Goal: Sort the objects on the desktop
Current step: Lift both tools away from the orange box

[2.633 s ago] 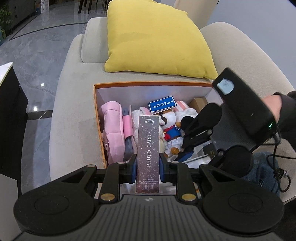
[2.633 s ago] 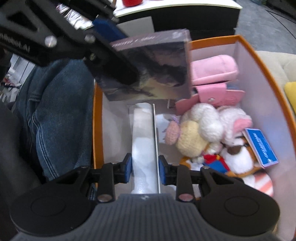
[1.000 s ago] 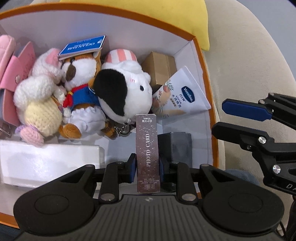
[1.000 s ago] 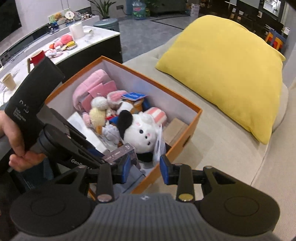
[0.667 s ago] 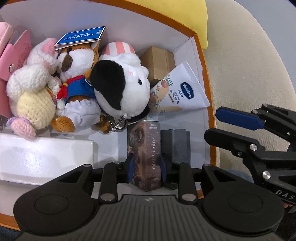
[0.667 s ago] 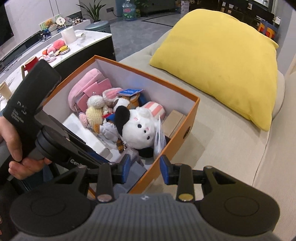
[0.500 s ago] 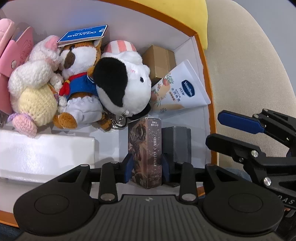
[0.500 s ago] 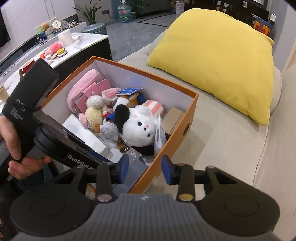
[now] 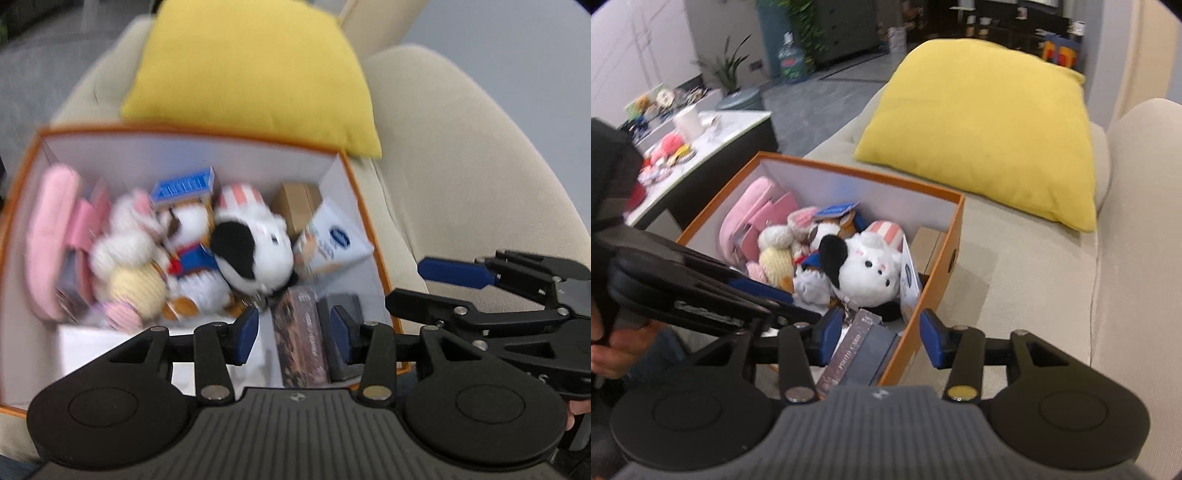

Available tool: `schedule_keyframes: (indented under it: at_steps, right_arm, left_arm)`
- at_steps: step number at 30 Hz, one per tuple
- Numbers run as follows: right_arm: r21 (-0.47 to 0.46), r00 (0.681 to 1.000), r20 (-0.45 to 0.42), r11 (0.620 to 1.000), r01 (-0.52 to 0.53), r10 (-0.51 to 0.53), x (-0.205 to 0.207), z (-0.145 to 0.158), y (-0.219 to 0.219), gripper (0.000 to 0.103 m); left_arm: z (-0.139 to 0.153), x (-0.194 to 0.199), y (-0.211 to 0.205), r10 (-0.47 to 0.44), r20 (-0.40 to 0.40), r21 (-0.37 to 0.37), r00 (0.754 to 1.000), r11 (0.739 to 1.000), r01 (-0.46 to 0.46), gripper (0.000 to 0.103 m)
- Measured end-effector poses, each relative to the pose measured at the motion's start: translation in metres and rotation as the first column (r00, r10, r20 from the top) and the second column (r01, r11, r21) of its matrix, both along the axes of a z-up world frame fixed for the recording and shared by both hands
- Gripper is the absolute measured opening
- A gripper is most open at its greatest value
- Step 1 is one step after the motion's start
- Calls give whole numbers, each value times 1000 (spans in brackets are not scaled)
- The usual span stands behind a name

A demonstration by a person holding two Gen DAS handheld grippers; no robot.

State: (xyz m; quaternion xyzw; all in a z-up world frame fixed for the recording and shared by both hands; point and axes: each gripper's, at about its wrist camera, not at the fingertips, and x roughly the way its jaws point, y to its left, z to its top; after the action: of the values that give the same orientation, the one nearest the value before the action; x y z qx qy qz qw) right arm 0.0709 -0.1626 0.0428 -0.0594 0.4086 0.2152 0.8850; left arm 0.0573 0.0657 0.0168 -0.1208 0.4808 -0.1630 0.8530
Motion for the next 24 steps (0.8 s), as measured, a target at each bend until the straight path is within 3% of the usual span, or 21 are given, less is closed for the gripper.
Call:
schedule_keyframes:
  at_steps: [5, 10, 19, 24]
  right_arm:
    - [43, 997, 5, 996, 78, -79, -6, 7, 4, 54]
    - [32, 996, 21, 996, 83, -84, -16, 10, 20, 62]
    - [28, 996, -11, 995, 92, -92, -27, -1, 40, 64]
    - [16, 994, -32, 994, 104, -103, -30, -11, 46, 67]
  left_arm:
    - [23, -16, 9, 31, 109, 88, 994, 995, -40, 54]
    - [35, -27, 17, 63, 130, 161, 989, 983, -84, 61]
    - [30, -51, 26, 113, 178, 231, 978, 961, -153, 82]
    - [24, -59, 35, 149, 171, 226, 974, 956, -186, 82]
